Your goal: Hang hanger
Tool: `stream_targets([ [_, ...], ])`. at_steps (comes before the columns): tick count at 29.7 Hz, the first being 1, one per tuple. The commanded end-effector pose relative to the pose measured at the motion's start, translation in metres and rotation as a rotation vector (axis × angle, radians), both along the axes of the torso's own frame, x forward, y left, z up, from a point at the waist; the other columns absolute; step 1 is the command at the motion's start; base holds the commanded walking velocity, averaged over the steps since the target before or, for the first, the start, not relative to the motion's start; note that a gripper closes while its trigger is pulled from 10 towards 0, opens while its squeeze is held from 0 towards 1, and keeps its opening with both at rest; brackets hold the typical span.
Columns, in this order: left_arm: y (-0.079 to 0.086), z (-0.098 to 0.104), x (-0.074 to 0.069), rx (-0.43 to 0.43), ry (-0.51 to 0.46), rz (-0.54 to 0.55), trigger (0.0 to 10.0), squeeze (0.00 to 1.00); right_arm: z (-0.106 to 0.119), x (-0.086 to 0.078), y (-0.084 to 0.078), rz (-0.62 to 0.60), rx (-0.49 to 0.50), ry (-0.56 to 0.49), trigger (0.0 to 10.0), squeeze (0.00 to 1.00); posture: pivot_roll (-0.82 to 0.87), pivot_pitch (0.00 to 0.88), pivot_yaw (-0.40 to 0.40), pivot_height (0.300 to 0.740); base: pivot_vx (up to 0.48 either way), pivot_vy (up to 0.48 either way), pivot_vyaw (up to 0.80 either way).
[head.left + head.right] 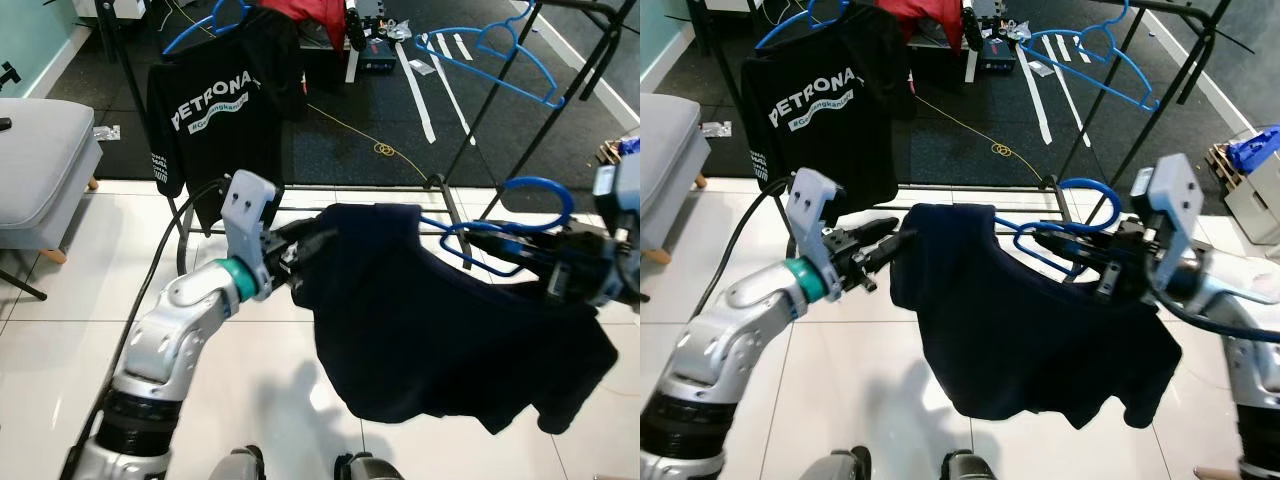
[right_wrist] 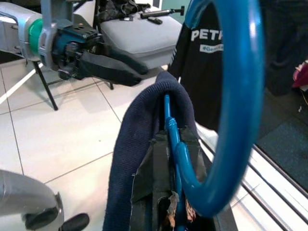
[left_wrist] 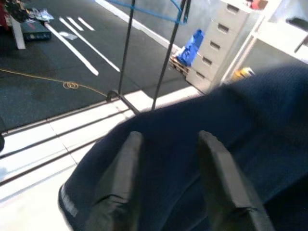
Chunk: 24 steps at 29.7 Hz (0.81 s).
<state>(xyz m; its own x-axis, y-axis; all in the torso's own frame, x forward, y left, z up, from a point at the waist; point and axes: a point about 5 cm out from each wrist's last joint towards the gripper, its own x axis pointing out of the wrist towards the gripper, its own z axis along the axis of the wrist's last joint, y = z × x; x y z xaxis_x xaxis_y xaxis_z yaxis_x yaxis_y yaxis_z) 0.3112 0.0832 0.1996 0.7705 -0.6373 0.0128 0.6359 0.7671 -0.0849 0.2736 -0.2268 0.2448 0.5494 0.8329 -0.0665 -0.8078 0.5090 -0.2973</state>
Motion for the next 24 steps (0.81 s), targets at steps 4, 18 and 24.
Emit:
stream_targets([
  [4, -0.006, 0.000, 0.002, -0.028, 0.045, 0.026, 10.0, 1.00, 0.005, 0.003, 0.011, 0.016, -0.009, -0.058, 10.0, 0.00, -0.10, 0.104, -0.003, 0.740, 0.000, 0.000, 0.00],
  [18, -0.003, 0.014, -0.001, -0.100, 0.075, 0.001, 10.0, 1.00, 0.008, 0.024, 0.025, -0.107, -0.059, -0.168, 10.0, 0.00, -0.09, 0.111, -0.005, 0.740, 0.000, 0.000, 0.00],
  [24, -0.005, 0.015, -0.006, -0.130, 0.091, -0.011, 10.0, 1.00, 0.009, 0.030, 0.022, -0.166, -0.044, -0.188, 10.0, 0.00, -0.09, 0.110, -0.009, 0.740, 0.000, 0.000, 0.00],
])
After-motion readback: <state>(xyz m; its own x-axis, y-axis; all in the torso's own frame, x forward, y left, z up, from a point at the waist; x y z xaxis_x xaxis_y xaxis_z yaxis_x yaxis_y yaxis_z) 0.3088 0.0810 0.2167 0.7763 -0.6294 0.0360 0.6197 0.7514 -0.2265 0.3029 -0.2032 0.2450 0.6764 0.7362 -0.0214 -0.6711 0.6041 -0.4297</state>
